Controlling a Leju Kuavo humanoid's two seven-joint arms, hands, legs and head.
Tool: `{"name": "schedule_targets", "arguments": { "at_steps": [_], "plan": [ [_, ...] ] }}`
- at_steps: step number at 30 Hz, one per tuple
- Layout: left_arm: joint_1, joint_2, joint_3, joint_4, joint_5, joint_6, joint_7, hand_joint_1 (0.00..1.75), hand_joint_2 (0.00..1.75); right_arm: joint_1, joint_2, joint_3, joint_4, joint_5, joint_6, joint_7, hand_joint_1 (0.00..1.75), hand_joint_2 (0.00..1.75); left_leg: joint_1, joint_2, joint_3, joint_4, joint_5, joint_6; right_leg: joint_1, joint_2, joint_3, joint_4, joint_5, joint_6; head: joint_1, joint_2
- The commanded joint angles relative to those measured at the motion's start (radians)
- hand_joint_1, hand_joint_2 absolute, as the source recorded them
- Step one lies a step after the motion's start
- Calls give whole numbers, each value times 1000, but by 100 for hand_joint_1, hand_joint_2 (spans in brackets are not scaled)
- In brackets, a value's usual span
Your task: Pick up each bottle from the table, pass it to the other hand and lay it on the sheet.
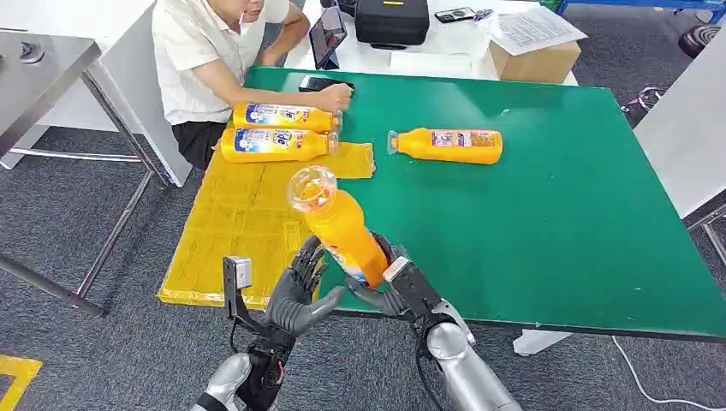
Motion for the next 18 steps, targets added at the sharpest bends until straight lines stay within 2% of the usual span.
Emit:
{"name": "schedule_targets", "arguments": {
  "at_steps": [1,4,8,13,16,18],
  "plan": [
    [-61,12,-10,21,-38,4,-47,0,175,-85,-8,171,126,64,31,38,175,175,1,1,7,-1,-2,-3,1,1,6,-1,-2,-3,0,0],
    [-62,-21,29,-59,-67,49,-86,0,175,-106,16,231,213,102,31,56,175,175,1,2,5,0,-2,-3,1,2,4,0,-1,-3,0,0],
    [-33,-23,18,-177,-113,62,-90,0,175,-100,28,257,290,104,12,62,175,175,1,0,2,0,-1,-1,1,0,2,0,-1,-1,0,0],
    [-17,-13,-5,-169,-120,35,-80,0,175,-104,20,241,300,103,-8,62,175,175,2,-2,6,-1,-2,-2,2,-2,6,-1,-3,-2,0,0],
    [-21,-9,-17,-137,-102,-2,-60,0,175,-115,22,228,308,105,-12,66,175,175,1,-1,2,-1,0,-1,1,-1,2,-1,-1,-1,0,0],
    [-35,1,-31,-105,-111,-20,-51,0,175,-128,23,244,314,142,-47,69,175,175,1,-1,5,-1,-1,-2,1,-1,5,-1,-2,-2,0,0]
  ]
}}
